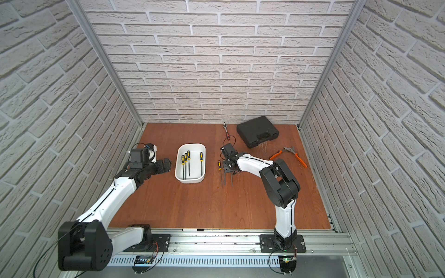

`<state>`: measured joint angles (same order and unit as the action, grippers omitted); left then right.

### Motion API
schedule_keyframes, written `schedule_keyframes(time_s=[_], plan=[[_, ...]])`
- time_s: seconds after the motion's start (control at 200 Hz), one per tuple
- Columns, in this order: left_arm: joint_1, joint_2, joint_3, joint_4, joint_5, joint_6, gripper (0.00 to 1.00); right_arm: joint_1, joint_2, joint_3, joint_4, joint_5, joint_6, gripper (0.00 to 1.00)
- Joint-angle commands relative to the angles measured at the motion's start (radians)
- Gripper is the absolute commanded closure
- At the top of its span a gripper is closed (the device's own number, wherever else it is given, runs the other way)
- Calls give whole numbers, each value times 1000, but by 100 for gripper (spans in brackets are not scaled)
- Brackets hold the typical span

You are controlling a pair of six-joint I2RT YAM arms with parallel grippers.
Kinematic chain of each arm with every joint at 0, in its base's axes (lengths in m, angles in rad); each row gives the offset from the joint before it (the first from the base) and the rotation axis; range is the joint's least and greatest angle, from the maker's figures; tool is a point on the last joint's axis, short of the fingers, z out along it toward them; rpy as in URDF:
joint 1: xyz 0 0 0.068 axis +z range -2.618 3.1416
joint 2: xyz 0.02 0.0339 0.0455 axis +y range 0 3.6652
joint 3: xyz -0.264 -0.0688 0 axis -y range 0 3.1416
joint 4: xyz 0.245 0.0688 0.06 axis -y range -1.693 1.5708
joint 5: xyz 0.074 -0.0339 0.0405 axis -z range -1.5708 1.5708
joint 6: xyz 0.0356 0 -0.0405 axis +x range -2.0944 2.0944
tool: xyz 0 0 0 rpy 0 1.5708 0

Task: Take the file tool out of the storage box
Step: Place the file tool at the center of the board, then adjust the file tool at the center of the board.

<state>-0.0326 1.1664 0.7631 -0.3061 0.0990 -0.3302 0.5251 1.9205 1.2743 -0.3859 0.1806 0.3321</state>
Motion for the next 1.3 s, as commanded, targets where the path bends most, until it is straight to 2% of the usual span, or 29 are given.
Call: schedule_keyframes(time_s=[0.0,0.14,0.235,0.49,0.91,1.295], plan=[[8,6,2,33,13,5,1,-12,-62,43,0,7,6,69],[7,-4,-3,31,10,4,2,-40,-34,68,-14,2,60,77],[8,-7,-2,31,10,5,1,-62,-12,80,-26,7,99,97],[8,-4,-1,32,12,5,2,-68,40,135,-98,78,78,98],[8,-7,4,25,11,7,1,-58,156,193,-117,56,64,98],[8,-5,4,27,12,9,1,-1,145,244,-130,45,88,98]])
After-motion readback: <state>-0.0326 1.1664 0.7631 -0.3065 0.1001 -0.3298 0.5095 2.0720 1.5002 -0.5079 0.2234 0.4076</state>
